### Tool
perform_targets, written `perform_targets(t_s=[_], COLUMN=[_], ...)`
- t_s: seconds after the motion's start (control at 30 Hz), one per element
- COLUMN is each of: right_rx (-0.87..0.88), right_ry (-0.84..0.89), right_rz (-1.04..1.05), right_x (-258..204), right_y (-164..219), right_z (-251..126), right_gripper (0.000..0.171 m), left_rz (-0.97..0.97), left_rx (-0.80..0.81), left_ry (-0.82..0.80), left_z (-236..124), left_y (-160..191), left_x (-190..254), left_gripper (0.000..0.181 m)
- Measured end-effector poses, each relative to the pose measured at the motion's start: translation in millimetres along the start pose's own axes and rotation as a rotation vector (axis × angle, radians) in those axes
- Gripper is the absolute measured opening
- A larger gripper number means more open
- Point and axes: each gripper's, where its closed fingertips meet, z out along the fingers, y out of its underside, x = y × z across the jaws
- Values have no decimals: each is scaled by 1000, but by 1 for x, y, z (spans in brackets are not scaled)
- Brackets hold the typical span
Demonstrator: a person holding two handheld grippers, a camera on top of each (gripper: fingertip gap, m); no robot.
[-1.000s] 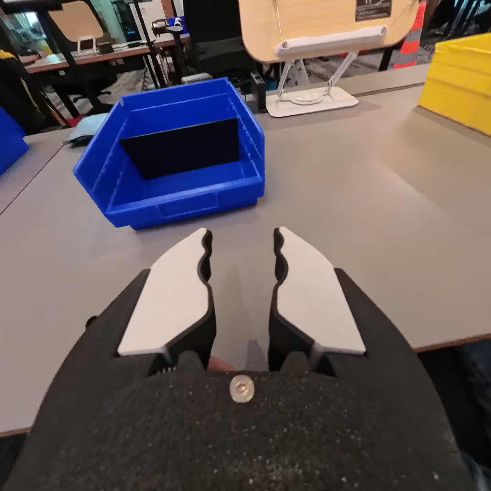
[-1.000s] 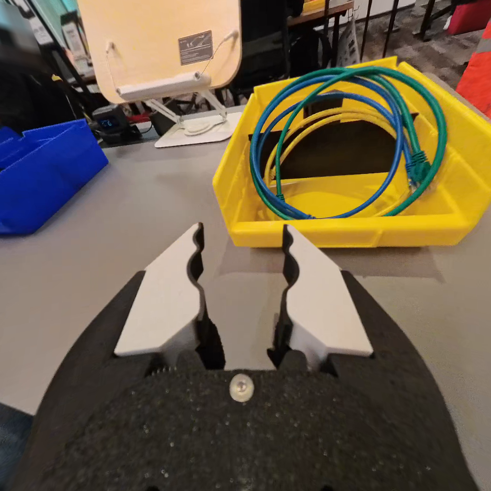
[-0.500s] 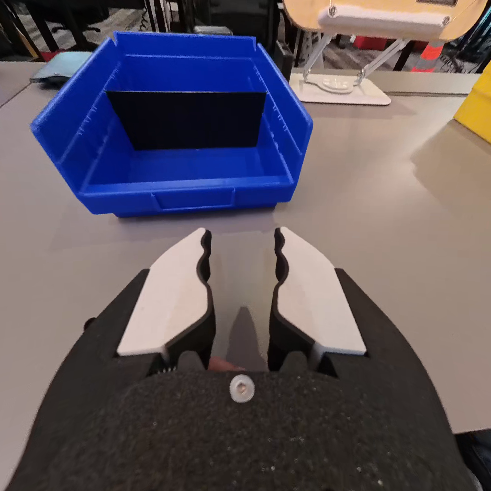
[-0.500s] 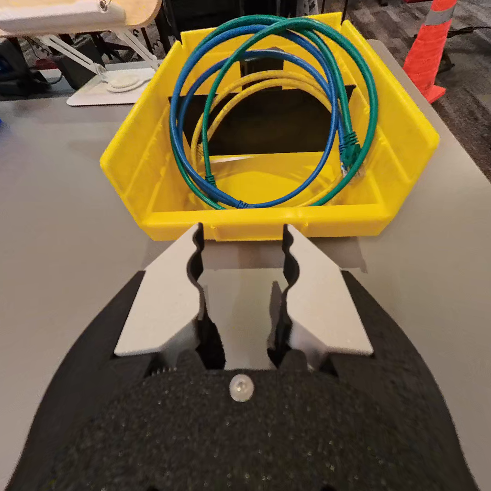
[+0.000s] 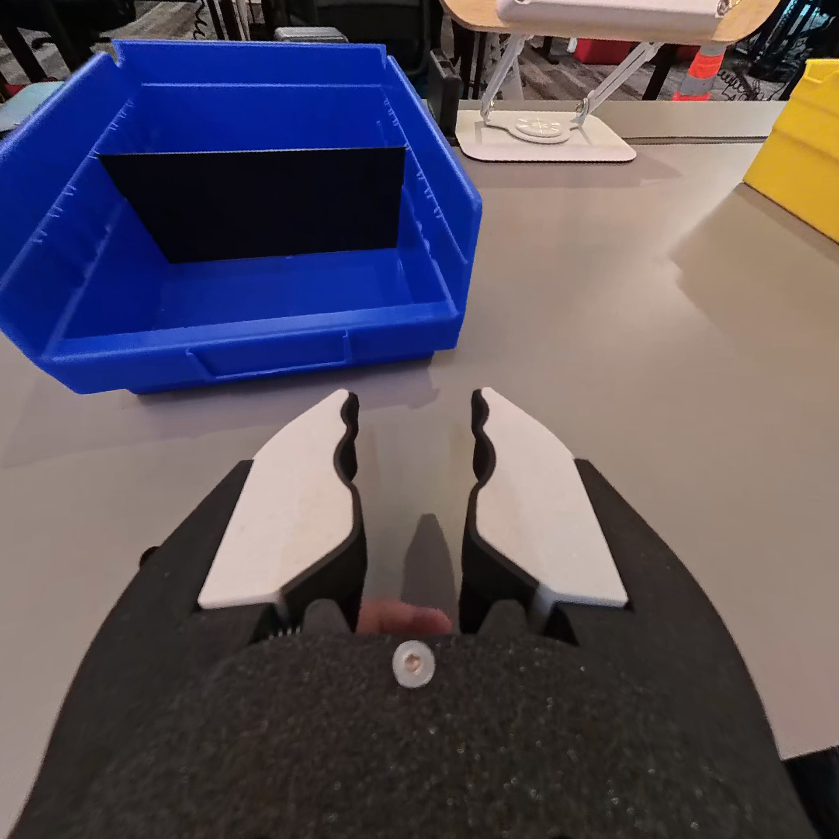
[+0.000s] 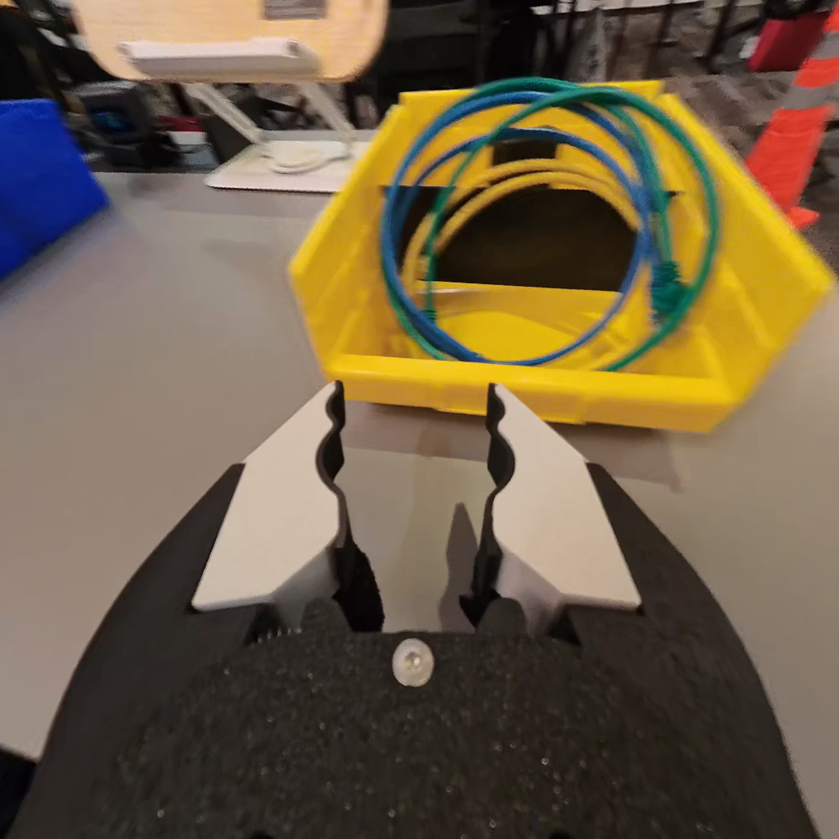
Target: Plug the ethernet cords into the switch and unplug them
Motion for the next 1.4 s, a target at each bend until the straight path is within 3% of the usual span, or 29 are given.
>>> perform_targets(t_s=[0.13,0.4,0.5,0.63,0.8,0.93,1.0,1.1,1.23,1.4], right_rx=[-11,-30,-27,-30,37,175,264,326,252,97], right_ry=[-104,-31,-48,-207,-286,-217,-101,77,286,273], right_rz=[-73,-130,-172,-139,-221,-176,-158,-101,-37,87], right_x=[-58,-83,-97,-145,-180,-154,-118,-58,8,30], right_y=[-12,-30,-26,-20,-18,-30,-41,-48,-27,5], right_z=[27,75,72,54,11,-29,-46,-67,-73,-43], right_gripper=[69,67,67,65,62,62,52,51,53,55], left_rz=[36,28,27,47,70,89,102,182,215,184], left_rx=[-5,-33,-38,-75,-32,55,79,66,-28,-31], left_ry=[10,19,29,79,209,369,466,544,500,407], left_z=[0,-4,-5,-1,1,-4,-7,-2,32,77], left_y=[4,11,13,18,3,-16,-22,-23,-15,-24], left_x=[5,4,7,24,81,162,211,275,326,352], left_gripper=[48,50,51,52,62,71,71,69,70,64])
